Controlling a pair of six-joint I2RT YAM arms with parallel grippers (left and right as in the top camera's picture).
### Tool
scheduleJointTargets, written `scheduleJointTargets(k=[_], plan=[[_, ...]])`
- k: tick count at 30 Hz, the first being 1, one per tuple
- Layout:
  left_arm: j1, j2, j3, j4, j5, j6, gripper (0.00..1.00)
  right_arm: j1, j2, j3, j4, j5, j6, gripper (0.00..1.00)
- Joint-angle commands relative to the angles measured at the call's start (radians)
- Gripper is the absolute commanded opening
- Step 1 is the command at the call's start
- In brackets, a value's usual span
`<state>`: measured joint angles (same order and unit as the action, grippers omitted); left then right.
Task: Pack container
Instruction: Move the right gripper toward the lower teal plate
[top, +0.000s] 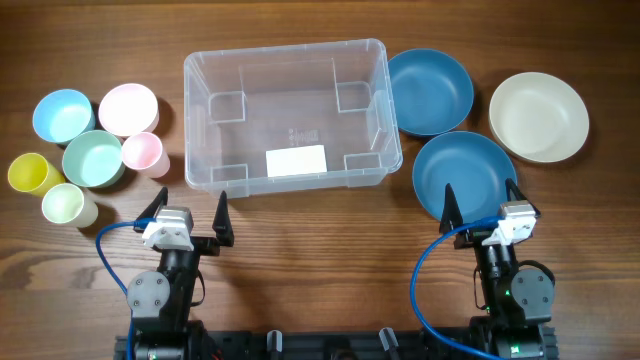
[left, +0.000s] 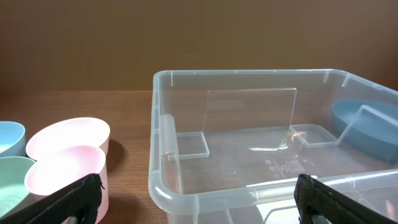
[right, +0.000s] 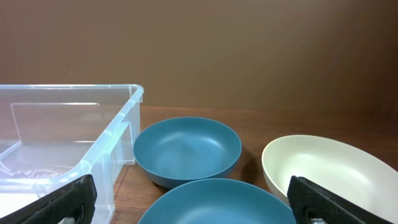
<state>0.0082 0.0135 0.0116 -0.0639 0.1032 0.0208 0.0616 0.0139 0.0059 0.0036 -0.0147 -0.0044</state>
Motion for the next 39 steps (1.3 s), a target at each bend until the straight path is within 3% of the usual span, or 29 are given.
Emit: scheduleJointTargets(k=[1, 39], plan=[[0.006, -0.007, -0.006, -0.003, 0.012, -0.01, 1.0, -0.006, -0.003, -0.001, 0.003, 0.013, 0.011, 1.0], [0.006, -0.007, -0.006, 0.025, 0.012, 0.001, 1.0, -0.006, 0.009, -0.001, 0.003, 0.013, 0.008, 1.0]])
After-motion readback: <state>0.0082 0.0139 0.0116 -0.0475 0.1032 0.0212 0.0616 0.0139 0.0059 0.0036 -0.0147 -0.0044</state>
